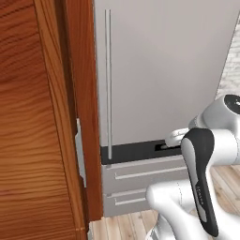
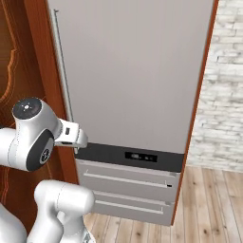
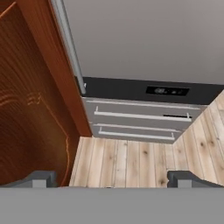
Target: Retrieve the orange and peach from the fridge and place them into the bowl on the dining table.
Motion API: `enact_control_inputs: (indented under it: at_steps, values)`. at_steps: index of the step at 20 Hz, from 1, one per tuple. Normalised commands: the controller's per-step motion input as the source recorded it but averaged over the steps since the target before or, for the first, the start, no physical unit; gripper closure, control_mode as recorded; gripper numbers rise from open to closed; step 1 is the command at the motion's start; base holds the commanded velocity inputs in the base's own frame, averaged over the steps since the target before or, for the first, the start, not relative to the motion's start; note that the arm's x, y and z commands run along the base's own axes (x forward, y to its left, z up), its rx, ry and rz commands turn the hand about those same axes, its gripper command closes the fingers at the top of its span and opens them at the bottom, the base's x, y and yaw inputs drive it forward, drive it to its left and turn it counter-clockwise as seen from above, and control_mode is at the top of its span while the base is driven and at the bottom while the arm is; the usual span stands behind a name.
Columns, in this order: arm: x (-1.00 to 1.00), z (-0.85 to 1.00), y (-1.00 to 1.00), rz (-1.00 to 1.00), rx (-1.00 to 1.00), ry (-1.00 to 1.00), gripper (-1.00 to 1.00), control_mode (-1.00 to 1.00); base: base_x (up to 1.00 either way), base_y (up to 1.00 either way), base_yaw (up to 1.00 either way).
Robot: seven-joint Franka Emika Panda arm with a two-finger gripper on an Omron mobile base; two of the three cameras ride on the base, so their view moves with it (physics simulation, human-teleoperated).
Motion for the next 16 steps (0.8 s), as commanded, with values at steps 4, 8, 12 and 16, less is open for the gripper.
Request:
enact_control_inputs:
  at_steps: [4,8,12,16]
  values:
    - [0.0,0.0,0.0,0.0,0.0,0.0,-1.0,1.0,-0.33,0.33,0.0]
    - [0.0,0.0,0.0,0.0,0.0,0.0,-1.0,1.0,-0.37,0.34,0.0]
    - [0.0,0.0,0.0,0.0,0.0,0.0,-1.0,1.0,-0.36,0.22,0.0]
    - [0.0,0.0,0.0,0.0,0.0,0.0,-1.0,1.0,-0.25,0.06,0.0]
